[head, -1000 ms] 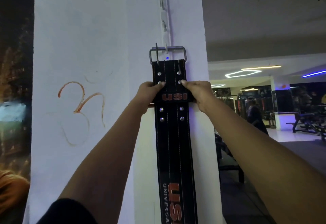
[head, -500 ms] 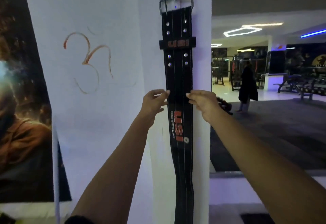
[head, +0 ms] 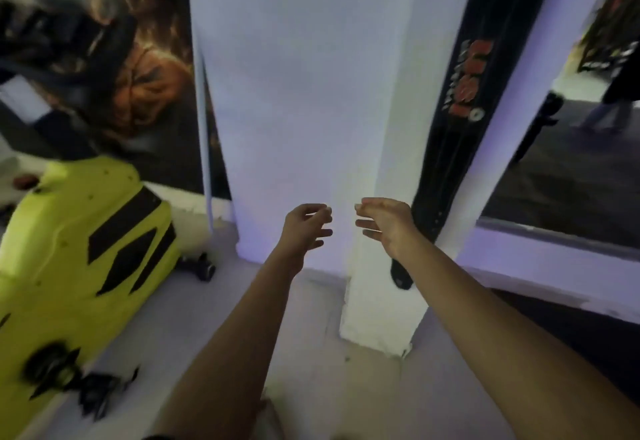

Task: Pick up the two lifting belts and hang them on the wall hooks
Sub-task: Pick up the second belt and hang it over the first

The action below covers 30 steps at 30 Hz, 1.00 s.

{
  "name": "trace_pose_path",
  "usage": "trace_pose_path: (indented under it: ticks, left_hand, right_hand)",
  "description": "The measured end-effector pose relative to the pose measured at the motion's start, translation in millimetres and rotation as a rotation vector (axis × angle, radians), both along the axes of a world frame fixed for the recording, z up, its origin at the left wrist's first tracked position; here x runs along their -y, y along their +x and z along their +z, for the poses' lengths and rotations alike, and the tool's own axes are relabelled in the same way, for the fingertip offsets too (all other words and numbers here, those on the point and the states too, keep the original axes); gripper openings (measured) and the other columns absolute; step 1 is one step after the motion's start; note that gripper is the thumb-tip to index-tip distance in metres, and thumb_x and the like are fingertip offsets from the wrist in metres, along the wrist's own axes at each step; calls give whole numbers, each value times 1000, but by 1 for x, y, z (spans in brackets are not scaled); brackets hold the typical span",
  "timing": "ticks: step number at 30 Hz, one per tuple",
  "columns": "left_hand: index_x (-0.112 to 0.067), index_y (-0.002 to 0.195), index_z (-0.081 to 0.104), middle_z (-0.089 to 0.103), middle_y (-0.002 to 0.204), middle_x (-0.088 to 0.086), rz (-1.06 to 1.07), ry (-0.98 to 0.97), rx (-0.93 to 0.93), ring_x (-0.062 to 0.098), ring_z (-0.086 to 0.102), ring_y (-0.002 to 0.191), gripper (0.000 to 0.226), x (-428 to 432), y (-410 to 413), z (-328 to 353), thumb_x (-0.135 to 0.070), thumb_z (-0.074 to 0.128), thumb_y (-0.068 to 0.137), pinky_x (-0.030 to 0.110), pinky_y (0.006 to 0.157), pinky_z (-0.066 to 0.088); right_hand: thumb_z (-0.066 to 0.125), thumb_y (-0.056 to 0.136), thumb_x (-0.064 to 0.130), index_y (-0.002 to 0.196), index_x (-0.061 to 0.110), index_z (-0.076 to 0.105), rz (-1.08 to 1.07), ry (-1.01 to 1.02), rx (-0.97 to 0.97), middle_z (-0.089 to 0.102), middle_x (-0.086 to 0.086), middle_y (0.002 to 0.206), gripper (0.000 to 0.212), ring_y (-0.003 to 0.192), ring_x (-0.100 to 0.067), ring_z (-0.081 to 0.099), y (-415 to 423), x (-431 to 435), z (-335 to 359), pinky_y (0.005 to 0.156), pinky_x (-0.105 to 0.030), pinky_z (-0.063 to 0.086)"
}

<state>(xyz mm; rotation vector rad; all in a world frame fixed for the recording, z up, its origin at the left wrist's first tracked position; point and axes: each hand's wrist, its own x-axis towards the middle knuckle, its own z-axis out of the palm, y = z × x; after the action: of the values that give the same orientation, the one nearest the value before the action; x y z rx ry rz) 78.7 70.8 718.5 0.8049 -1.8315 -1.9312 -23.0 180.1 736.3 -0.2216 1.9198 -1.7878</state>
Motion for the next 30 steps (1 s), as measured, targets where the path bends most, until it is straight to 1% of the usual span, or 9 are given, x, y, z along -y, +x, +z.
trace_pose_path:
  ticks: [5,7,10,15,17,21,24,26,30]
  left_hand:
    - [-18,97,58,62,96,2,175,108,139,20,63,79,10,38,50,-76,-25,53,92,34,78,49]
    - [-20,93,57,61,96,3,238,155,200,19,62,77,8,51,68,-109,-24,51,93,33,75,48]
    - [-26,82,55,60,92,2,351,261,301,17,61,71,13,69,91,-163,-24,50,93,28,67,45]
    - [-17,90,57,61,85,1,505,384,472,15,59,66,8,94,115,-270,-22,52,93,23,56,45]
    - [-13,90,57,60,84,5,532,425,539,20,59,67,8,105,117,-332,-19,52,93,23,53,43]
    - [-13,70,60,55,76,15,544,511,683,24,52,74,16,107,108,-474,-23,56,81,33,65,37]
    - [-17,61,60,57,74,19,528,545,789,27,54,72,19,97,93,-579,-31,52,71,34,66,37]
    - [-4,80,66,64,88,25,487,550,832,33,61,83,24,89,81,-644,-26,56,82,35,71,43]
    - [5,118,53,62,115,23,474,536,925,35,59,109,43,75,59,-755,-26,58,89,37,84,45]
  right_hand:
    - [67,82,6,111,5,63,193,119,111,65,-10,91,30,78,-29,63,37,53,-72,66,-30,48]
    - [64,83,3,94,10,64,266,171,166,62,-5,80,13,68,-22,61,51,75,-104,64,-28,47]
    - [63,83,2,77,18,59,348,281,258,61,-3,75,18,64,-18,59,63,109,-165,61,-27,46]
    - [62,83,3,77,19,59,405,419,398,61,-3,75,18,64,-17,58,75,149,-279,60,-27,46]
    - [61,84,1,76,19,59,417,468,432,59,-4,72,19,62,-18,56,75,166,-341,59,-27,43]
    - [57,83,-3,67,17,60,427,604,462,53,-10,65,26,57,-20,50,71,182,-479,56,-25,38]
    - [55,84,-1,67,2,59,430,681,493,50,-11,66,18,57,-20,47,64,180,-583,56,-23,36]
    - [56,85,1,67,2,59,435,717,503,50,-11,67,18,57,-20,47,58,175,-648,55,-24,36]
    - [60,85,6,69,19,59,413,761,490,56,-10,73,20,64,-22,52,46,164,-754,56,-25,42]
